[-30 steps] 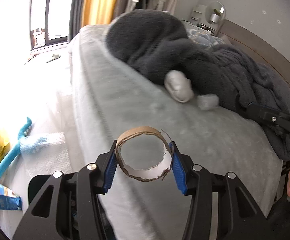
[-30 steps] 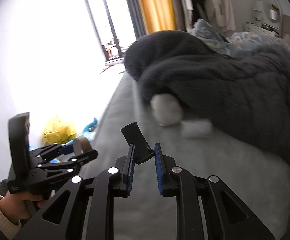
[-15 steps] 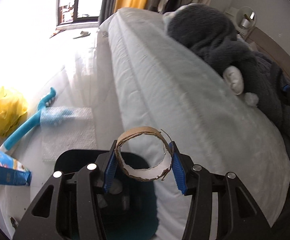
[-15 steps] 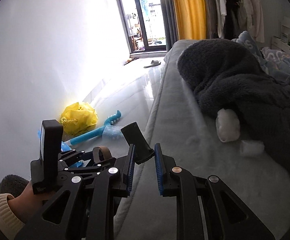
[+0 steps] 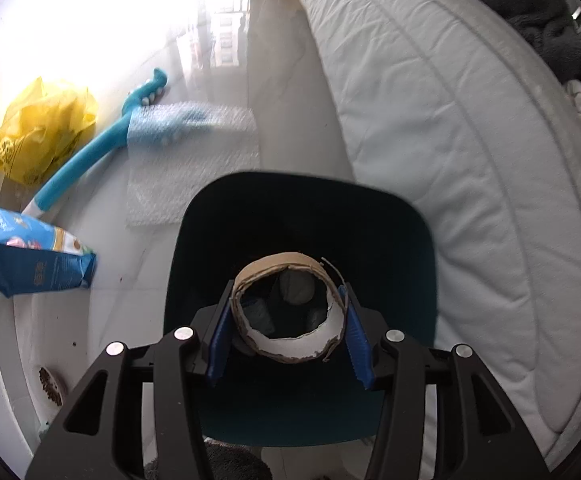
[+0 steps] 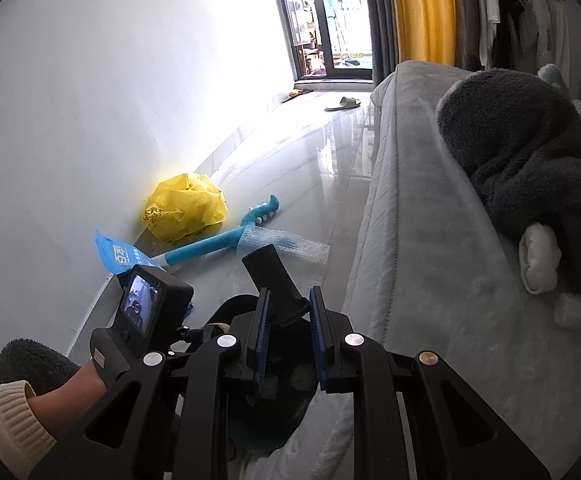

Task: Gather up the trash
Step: 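Carry both items to the bin and open the left tool to drop the tape roll, then open the right tool over the bin to drop the black piece, then move both tools from the bin to the tissue ball and bubble wrap on the bed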

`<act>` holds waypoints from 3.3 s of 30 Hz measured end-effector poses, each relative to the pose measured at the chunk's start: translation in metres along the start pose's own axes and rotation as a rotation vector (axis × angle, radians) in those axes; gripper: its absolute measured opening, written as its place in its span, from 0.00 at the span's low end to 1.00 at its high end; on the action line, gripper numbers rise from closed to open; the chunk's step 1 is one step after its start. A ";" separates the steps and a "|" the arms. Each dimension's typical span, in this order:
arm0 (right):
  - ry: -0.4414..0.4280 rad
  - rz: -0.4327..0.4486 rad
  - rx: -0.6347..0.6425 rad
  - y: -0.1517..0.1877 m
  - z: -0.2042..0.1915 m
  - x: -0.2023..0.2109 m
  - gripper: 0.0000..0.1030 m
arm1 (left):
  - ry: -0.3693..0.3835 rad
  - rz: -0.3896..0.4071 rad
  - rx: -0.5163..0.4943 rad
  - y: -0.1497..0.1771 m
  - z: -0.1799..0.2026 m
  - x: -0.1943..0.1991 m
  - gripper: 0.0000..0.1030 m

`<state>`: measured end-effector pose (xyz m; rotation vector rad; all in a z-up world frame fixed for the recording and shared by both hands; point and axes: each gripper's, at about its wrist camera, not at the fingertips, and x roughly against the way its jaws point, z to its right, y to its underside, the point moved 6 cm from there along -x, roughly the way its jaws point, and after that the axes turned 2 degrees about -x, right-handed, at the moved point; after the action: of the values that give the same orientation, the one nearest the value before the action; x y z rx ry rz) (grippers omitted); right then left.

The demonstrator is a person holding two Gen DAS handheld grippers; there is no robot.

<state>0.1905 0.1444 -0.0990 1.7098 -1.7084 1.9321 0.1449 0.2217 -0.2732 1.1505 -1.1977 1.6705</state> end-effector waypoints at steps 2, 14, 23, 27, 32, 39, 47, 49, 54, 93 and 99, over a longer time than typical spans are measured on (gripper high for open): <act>-0.004 -0.012 0.007 0.000 -0.006 -0.007 0.19 | 0.004 -0.027 0.016 0.005 -0.007 -0.004 0.52; 0.016 -0.143 0.015 0.019 -0.015 -0.065 0.19 | 0.004 0.008 0.038 0.012 -0.039 0.022 0.76; 0.032 -0.252 0.026 0.044 -0.026 -0.108 0.19 | -0.027 0.243 0.011 -0.008 -0.059 0.087 0.76; 0.029 -0.298 0.023 0.056 -0.032 -0.128 0.19 | -0.030 0.326 0.015 -0.012 -0.066 0.114 0.76; 0.051 -0.371 0.033 0.076 -0.036 -0.157 0.19 | -0.030 0.390 0.027 -0.015 -0.077 0.138 0.76; 0.067 -0.455 0.058 0.100 -0.040 -0.184 0.19 | -0.011 0.433 0.043 -0.014 -0.089 0.155 0.76; 0.090 -0.507 0.096 0.118 -0.041 -0.197 0.19 | 0.018 0.490 0.039 -0.015 -0.090 0.177 0.76; 0.096 -0.518 0.106 0.121 -0.042 -0.198 0.19 | 0.022 0.499 0.034 -0.016 -0.087 0.180 0.76; 0.106 -0.562 0.121 0.132 -0.044 -0.205 0.19 | 0.025 0.515 0.016 -0.017 -0.081 0.185 0.76; 0.130 -0.089 -0.027 0.034 0.025 -0.051 0.72 | 0.141 0.721 -0.177 -0.070 0.070 0.257 0.84; 0.182 -0.007 -0.050 0.022 0.065 -0.012 0.78 | 0.156 0.732 -0.227 -0.082 0.115 0.252 0.89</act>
<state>0.2248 0.0962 -0.1364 1.4707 -1.6680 1.9563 0.1715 0.1529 0.0055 0.4385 -1.7791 2.0196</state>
